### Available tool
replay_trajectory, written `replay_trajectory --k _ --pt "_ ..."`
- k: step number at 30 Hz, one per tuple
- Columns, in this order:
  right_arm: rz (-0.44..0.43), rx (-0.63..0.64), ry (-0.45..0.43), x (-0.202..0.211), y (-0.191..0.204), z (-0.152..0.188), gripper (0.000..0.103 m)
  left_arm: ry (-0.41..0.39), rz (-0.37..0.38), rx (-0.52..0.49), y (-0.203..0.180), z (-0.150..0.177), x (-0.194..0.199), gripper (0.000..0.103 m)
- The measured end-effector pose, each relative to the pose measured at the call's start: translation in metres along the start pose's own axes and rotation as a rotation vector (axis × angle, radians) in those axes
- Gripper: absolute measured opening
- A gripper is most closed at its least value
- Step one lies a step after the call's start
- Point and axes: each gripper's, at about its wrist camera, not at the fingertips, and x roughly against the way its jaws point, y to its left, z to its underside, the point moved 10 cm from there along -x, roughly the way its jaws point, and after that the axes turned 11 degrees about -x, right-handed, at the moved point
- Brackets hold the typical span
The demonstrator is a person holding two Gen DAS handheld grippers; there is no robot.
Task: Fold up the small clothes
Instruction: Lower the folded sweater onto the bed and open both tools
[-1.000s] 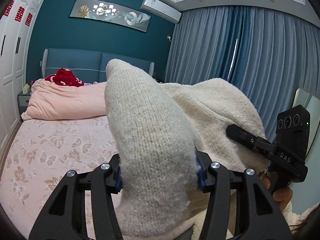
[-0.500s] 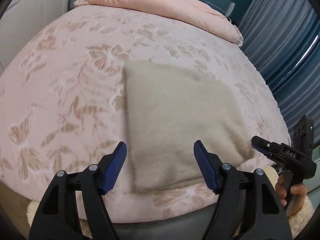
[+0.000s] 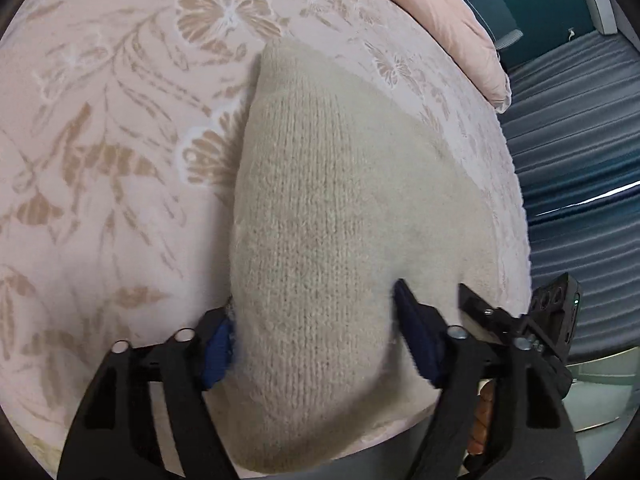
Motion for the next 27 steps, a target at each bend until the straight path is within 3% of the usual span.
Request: replay_trajectory --k 1,5,7,9,11,13,14,16,18,19,21,24,27 --pt "-0.023 0.054 -0.030 0.012 0.019 -0.004 0.038 -0.016 -0.003 -0.014 -0.005 -0.005 0.006 0.048" --pt "-0.114 0.233 -0.162 0.072 0.093 -0.015 0.036 -0.129 -0.001 -0.132 -0.042 -0.036 0.052 0.044" --pt "-0.116 0.270 -0.199 0.083 0.102 -0.020 0.037 -0.177 0.021 -0.143 -0.051 -0.049 0.073 0.045" --pt "-0.045 0.267 -0.184 0.064 0.081 -0.026 0.041 -0.192 0.017 -0.140 -0.049 -0.055 0.074 0.048" --pt "0.076 0.221 -0.108 0.024 0.036 -0.029 0.049 -0.165 -0.069 -0.173 -0.035 -0.052 0.053 0.053" --pt "0.220 0.151 -0.076 0.008 -0.007 -0.031 0.048 -0.078 -0.187 -0.170 -0.013 -0.037 0.020 0.052" --pt "0.140 0.118 -0.104 0.019 -0.004 -0.031 0.049 -0.059 -0.246 -0.166 -0.001 -0.028 0.014 0.052" --pt "0.121 0.125 -0.207 0.054 0.007 -0.031 0.049 -0.131 -0.232 -0.183 -0.005 -0.024 0.028 0.057" --pt "0.089 0.214 -0.261 0.078 0.033 -0.021 0.042 -0.143 -0.280 -0.201 -0.004 -0.019 0.040 0.060" --pt "0.099 0.261 -0.264 0.081 0.044 -0.014 0.032 -0.151 -0.286 -0.207 -0.005 -0.017 0.044 0.060" --pt "0.134 0.341 -0.219 0.067 0.052 0.002 0.023 -0.134 -0.312 -0.205 -0.005 -0.012 0.044 0.060" --pt "0.333 0.416 -0.134 0.020 0.014 0.014 0.012 -0.098 -0.354 -0.208 -0.003 0.000 0.035 0.061" --pt "0.270 0.351 -0.152 0.035 0.014 0.014 0.010 -0.083 -0.363 -0.216 -0.006 0.010 0.036 0.062"
